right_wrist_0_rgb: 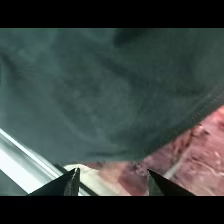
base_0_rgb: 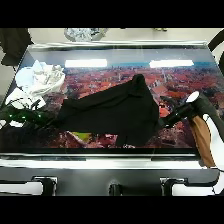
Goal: Fold the shirts.
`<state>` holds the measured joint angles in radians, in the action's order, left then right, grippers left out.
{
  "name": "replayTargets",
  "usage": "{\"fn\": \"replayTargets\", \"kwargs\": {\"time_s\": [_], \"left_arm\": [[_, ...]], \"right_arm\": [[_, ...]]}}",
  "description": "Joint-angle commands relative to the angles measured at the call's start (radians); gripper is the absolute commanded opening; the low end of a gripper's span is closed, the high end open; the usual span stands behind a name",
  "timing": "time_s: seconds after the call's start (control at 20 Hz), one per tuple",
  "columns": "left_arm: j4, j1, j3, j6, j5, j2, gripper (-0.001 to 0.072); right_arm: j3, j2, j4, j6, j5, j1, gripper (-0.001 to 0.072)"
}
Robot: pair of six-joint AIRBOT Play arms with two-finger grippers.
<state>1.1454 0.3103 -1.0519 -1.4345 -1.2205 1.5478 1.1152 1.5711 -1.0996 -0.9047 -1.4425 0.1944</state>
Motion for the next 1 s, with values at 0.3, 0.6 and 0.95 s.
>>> {"fn": "replayTargets", "kwargs": {"time_s": [0.3,0.6,0.95], "left_arm": [[-0.013,0.000,-0.002,0.023,-0.017,-0.035,0.0033],[-0.013,-0.004,-0.105,0.033,-0.005,-0.139,0.0030],[-0.012,-0.062,-0.752,0.012,0.182,-0.576,0.0031]], "right_arm": [[-0.119,-0.005,0.045,-0.069,0.198,-0.012,0.0324],[-0.002,-0.062,0.035,0.018,0.127,-0.012,0.0038],[0.708,-0.496,-0.164,0.101,0.460,-0.012,0.0040]]}}
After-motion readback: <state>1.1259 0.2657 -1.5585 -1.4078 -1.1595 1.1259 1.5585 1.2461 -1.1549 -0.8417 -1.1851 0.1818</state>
